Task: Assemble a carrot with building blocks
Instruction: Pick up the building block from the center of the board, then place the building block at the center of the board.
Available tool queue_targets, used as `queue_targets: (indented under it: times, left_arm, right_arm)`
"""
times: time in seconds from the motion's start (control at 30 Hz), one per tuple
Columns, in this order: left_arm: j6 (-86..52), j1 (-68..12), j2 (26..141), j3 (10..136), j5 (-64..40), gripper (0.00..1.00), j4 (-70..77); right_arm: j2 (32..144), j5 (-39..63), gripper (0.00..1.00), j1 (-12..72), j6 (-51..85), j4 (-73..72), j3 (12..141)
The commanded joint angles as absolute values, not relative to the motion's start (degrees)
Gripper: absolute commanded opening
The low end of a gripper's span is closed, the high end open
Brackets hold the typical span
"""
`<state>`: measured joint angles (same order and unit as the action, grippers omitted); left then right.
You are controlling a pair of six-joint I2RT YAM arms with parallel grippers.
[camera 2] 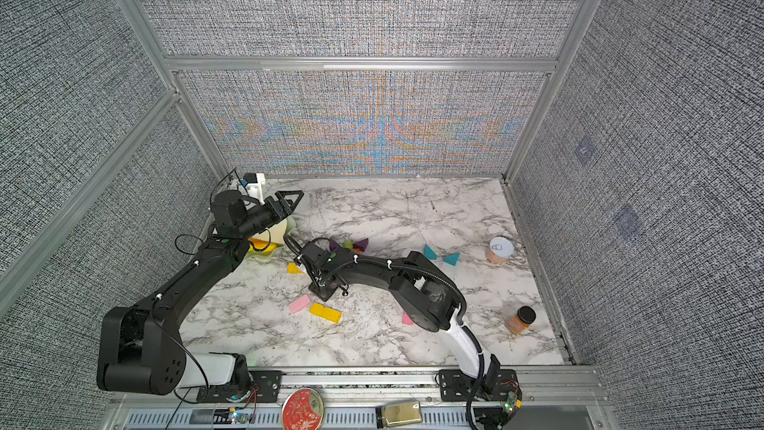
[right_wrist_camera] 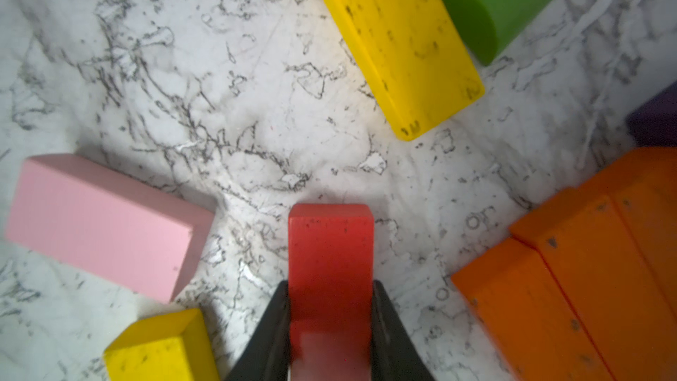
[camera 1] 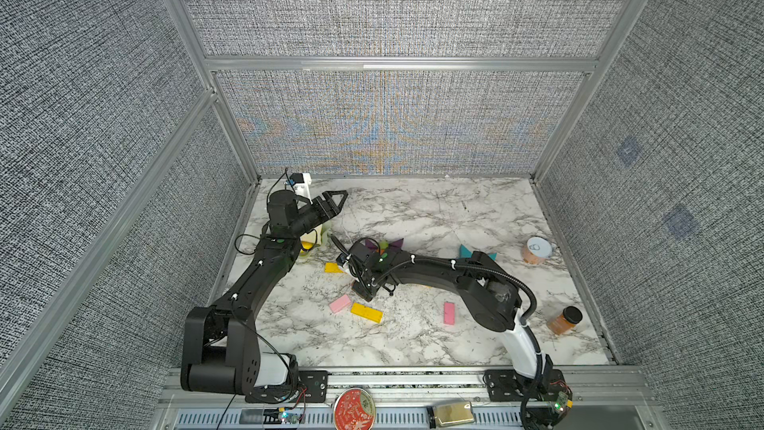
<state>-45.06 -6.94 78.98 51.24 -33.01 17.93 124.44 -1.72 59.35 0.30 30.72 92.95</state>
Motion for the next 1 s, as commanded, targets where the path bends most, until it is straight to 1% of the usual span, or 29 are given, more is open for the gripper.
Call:
queue_targets:
  times: [0.0,0.13,0.43,0.53,0.77,0.83,0.97]
  left_arm:
    - [-44.76,-6.84,78.88,51.2,-33.37,0.77,19.0]
    - [-44.57,-6.88,78.43,51.17,-33.24,0.77,18.91]
    - [-45.06,-6.93,79.39,51.0,-33.47,0.77,18.9]
    - [-45.61,-8.05,80.61,51.07,-34.18,0.77,19.14]
    - [-46.47,-14.68,84.55,52.24,-37.43,0.77,18.67]
    - [-47.42,-15.56,85.47,52.4,-38.32,0.76,18.59]
    - [-47.03,-15.71,85.22,52.09,-36.67,0.76,18.11]
  right_arm:
    - [122.4,-2.78,0.24,59.72,0.02,31.04,92.34]
    - [118.8,-4.36,0.2,60.02,0.43,30.8,90.42]
    - [110.02,-9.37,0.2,59.69,1.81,29.3,80.6]
    - [107.95,-10.4,0.2,59.07,2.65,29.46,76.99]
    - [105.48,-11.17,0.2,57.97,3.95,29.64,72.13]
    - [105.52,-11.07,0.2,57.92,3.86,29.65,71.72]
    - [106.74,-9.77,0.2,58.01,3.37,28.72,72.13]
